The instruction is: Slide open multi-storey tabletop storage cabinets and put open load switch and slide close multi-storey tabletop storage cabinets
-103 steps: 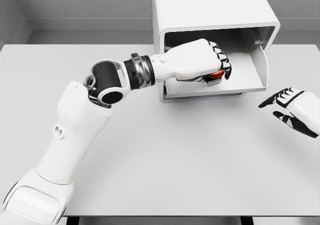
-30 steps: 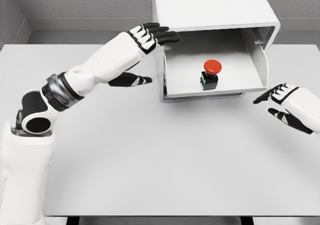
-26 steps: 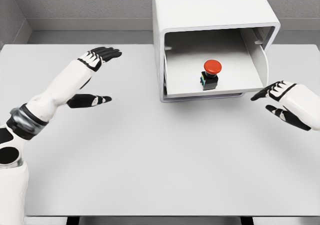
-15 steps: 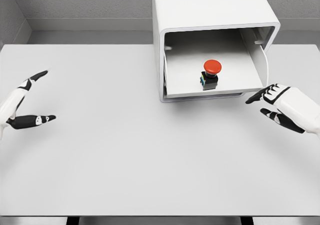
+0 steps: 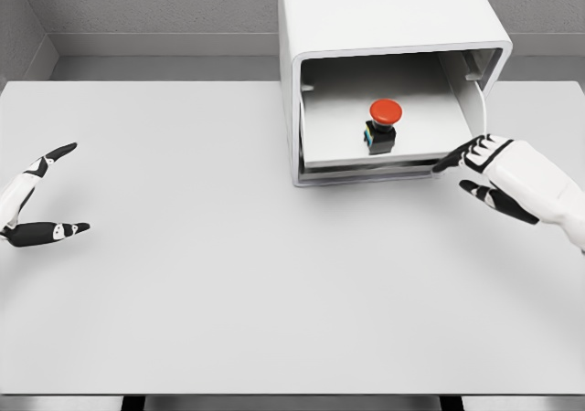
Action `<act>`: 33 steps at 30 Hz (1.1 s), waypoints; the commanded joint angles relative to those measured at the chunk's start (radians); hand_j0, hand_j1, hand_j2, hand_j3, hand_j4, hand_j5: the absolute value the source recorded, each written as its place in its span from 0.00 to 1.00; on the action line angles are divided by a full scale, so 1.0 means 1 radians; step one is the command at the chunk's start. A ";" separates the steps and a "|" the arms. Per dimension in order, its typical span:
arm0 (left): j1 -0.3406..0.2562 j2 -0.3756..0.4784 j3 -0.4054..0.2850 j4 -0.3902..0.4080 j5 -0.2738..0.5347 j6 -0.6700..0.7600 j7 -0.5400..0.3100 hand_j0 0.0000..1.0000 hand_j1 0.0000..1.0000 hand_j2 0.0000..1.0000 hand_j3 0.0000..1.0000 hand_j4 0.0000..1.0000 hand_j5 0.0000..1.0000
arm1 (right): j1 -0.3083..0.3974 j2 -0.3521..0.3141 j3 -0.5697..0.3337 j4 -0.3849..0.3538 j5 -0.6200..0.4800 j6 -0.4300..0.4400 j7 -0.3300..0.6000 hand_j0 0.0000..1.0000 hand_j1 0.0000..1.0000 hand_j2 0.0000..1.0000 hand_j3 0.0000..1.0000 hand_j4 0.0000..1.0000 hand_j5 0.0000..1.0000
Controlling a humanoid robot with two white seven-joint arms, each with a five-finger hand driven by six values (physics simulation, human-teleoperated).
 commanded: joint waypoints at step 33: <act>0.023 0.020 -0.004 0.011 -0.015 0.002 0.000 1.00 1.00 1.00 1.00 1.00 1.00 | -0.049 -0.009 0.054 0.060 -0.012 0.001 0.038 0.67 0.67 0.67 0.67 0.67 0.67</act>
